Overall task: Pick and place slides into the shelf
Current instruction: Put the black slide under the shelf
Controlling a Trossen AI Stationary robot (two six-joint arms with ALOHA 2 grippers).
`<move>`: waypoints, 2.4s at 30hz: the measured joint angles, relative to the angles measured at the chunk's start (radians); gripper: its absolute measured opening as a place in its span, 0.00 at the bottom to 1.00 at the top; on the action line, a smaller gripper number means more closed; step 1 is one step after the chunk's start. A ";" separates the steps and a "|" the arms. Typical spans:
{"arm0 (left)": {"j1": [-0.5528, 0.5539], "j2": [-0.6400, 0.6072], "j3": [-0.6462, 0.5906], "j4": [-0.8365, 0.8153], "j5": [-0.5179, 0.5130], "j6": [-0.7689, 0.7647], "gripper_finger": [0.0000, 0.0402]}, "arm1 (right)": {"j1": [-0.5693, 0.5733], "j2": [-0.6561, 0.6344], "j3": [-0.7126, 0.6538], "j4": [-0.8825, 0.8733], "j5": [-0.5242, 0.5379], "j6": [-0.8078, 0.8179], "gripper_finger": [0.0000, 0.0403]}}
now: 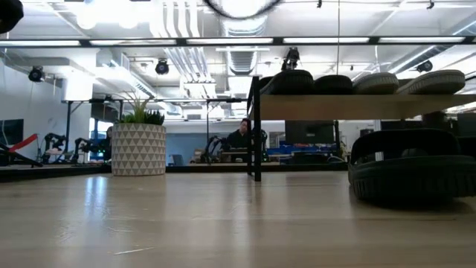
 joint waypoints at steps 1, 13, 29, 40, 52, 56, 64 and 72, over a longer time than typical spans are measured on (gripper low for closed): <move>0.000 0.000 0.000 0.009 -0.004 0.000 0.29 | -0.004 0.017 0.007 0.003 0.000 0.006 0.12; 0.000 0.000 0.000 0.022 -0.006 -0.023 0.29 | -0.097 0.223 0.163 -0.006 -0.006 0.002 0.02; -0.001 0.002 -0.001 0.026 -0.007 -0.023 0.29 | -0.115 0.232 0.251 -0.271 -0.116 -0.003 0.02; -0.001 0.002 -0.002 0.026 -0.007 -0.024 0.29 | -0.130 0.212 0.113 -0.038 -0.210 0.010 0.02; -0.001 0.002 -0.002 0.028 -0.007 -0.049 0.29 | 0.066 -0.025 0.118 0.075 0.831 0.030 0.02; -0.001 0.002 0.002 0.032 -0.007 -0.050 0.29 | 0.107 -0.049 0.115 0.172 1.248 -0.049 0.02; 0.000 0.000 0.008 0.034 -0.006 -0.078 0.29 | 0.112 -0.102 0.154 0.576 1.153 -0.650 0.02; 0.000 -0.002 0.008 0.033 -0.002 -0.079 0.29 | 0.031 -0.095 0.221 0.612 0.454 -0.711 0.02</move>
